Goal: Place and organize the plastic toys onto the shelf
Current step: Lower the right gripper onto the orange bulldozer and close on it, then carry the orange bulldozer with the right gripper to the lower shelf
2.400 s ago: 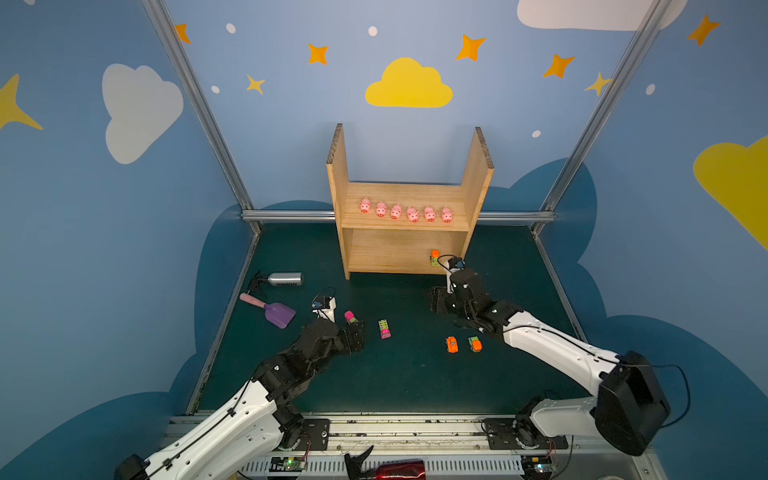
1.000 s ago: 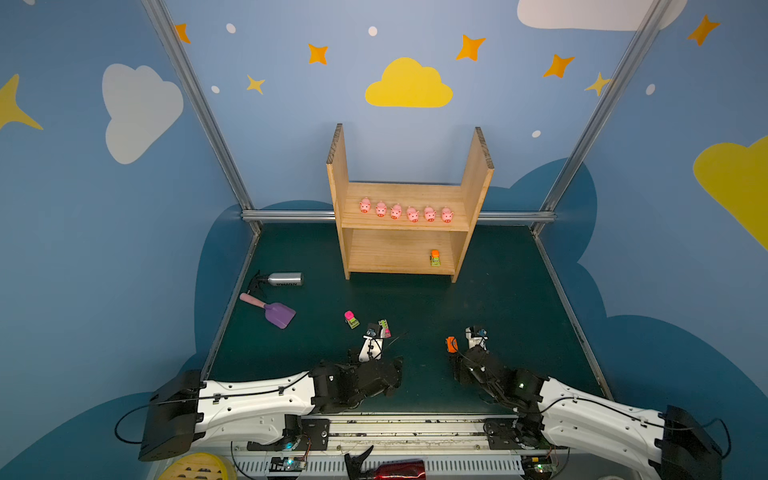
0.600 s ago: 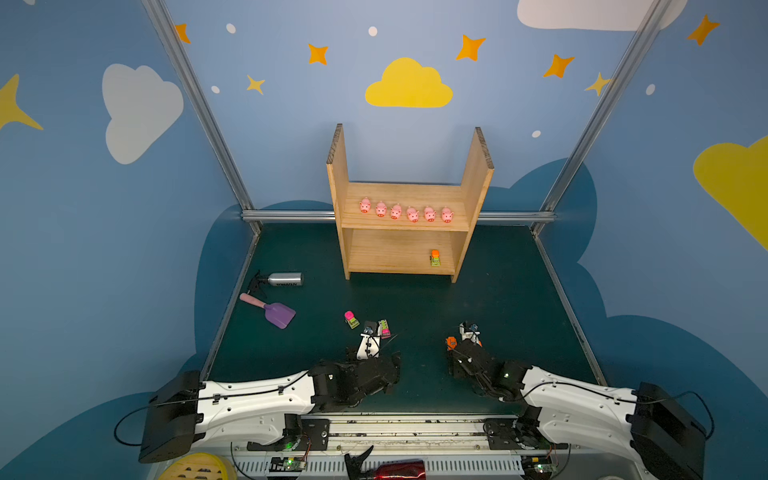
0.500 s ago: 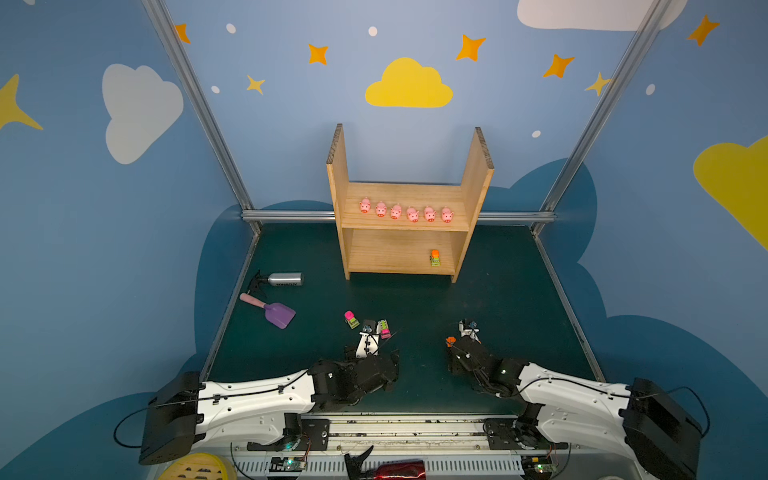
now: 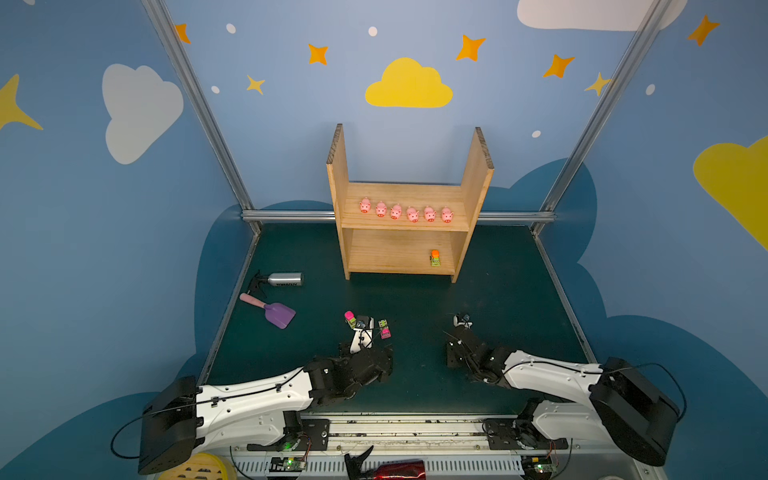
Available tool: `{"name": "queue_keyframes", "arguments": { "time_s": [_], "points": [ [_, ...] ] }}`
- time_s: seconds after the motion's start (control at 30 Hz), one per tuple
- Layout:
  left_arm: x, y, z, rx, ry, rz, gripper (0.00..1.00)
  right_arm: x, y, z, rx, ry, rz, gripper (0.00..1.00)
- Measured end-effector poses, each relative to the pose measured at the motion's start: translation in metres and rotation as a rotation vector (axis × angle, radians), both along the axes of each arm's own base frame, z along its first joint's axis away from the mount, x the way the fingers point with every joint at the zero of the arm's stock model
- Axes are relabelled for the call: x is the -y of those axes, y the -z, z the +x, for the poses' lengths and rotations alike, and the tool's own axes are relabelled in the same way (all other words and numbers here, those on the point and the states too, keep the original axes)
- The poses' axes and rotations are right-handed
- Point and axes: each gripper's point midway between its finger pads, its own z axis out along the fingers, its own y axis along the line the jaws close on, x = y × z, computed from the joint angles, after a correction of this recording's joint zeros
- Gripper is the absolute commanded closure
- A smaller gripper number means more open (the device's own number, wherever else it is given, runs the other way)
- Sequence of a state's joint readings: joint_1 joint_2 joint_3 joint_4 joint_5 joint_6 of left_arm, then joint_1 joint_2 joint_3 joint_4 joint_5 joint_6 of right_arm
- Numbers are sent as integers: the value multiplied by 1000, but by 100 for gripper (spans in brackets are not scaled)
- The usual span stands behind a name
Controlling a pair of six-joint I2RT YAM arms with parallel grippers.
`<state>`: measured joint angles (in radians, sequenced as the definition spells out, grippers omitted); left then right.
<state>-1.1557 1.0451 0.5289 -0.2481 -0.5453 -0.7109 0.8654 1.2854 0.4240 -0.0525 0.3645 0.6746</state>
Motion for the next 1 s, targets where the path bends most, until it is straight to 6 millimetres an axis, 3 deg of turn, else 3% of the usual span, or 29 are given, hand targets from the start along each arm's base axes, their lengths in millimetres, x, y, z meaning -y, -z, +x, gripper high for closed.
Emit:
{"name": "queue_keyframes", "arguments": {
  "time_s": [0.57, 1.0],
  "points": [
    [-12, -3, -1, 8, -15, -36, 0, -8, 1, 8, 0, 4, -6, 70],
    [-33, -8, -4, 47, -43, -78, 0, -17, -10, 14, -6, -9, -2, 71]
  ]
}}
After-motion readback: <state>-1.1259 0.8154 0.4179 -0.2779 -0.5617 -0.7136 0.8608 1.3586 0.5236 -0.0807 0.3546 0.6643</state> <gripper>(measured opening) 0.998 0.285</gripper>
